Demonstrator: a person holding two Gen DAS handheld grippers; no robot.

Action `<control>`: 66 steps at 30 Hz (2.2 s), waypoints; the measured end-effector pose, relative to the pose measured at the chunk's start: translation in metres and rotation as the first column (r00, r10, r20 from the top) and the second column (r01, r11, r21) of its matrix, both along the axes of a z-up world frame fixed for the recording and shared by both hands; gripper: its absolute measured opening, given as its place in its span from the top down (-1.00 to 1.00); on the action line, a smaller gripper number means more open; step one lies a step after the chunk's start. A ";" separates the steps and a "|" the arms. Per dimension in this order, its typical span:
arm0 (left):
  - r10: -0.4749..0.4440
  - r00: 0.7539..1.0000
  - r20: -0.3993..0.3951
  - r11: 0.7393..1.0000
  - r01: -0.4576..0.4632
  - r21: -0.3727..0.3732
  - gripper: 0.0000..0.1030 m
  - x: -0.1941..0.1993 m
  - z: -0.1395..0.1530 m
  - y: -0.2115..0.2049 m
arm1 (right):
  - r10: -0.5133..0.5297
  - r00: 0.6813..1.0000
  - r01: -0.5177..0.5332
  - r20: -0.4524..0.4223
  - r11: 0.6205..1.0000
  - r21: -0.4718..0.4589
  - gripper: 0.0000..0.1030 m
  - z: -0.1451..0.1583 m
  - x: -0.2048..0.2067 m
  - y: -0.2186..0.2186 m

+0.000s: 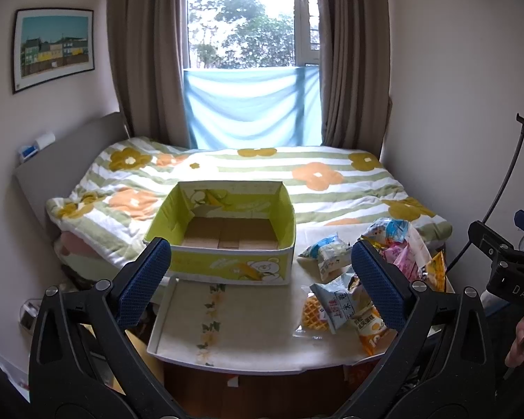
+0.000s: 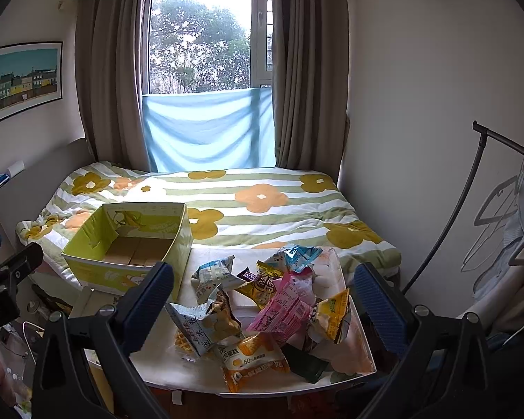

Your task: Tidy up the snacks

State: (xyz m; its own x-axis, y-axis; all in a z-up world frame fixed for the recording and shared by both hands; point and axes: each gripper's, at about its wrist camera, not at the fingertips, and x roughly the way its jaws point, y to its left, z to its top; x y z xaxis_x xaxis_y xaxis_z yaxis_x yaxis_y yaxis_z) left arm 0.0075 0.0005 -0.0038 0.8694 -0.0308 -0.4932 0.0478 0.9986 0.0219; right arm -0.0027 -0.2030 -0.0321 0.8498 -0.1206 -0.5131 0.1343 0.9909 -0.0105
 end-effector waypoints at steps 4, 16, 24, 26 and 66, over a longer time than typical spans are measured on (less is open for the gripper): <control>0.000 1.000 0.000 1.000 0.000 0.003 -0.98 0.000 0.000 -0.001 | -0.001 1.000 0.001 0.000 1.000 0.001 -0.99 0.000 0.000 0.001; 0.004 1.000 -0.016 1.000 -0.004 0.001 -0.98 0.004 -0.002 0.001 | 0.000 1.000 0.000 -0.013 1.000 0.008 -0.99 -0.012 0.006 0.002; 0.001 1.000 -0.021 1.000 -0.001 0.004 -0.98 0.007 -0.003 0.002 | -0.002 1.000 0.002 -0.018 1.000 0.012 -0.99 -0.009 0.005 0.003; 0.000 1.000 -0.021 1.000 0.000 0.003 -0.98 0.007 -0.003 0.002 | -0.001 1.000 0.002 -0.019 1.000 0.012 -0.99 -0.009 0.005 0.003; -0.028 0.999 -0.027 1.000 0.028 0.004 -0.98 0.008 -0.005 -0.009 | -0.003 1.000 0.004 -0.030 1.000 0.022 -0.99 -0.012 0.003 0.002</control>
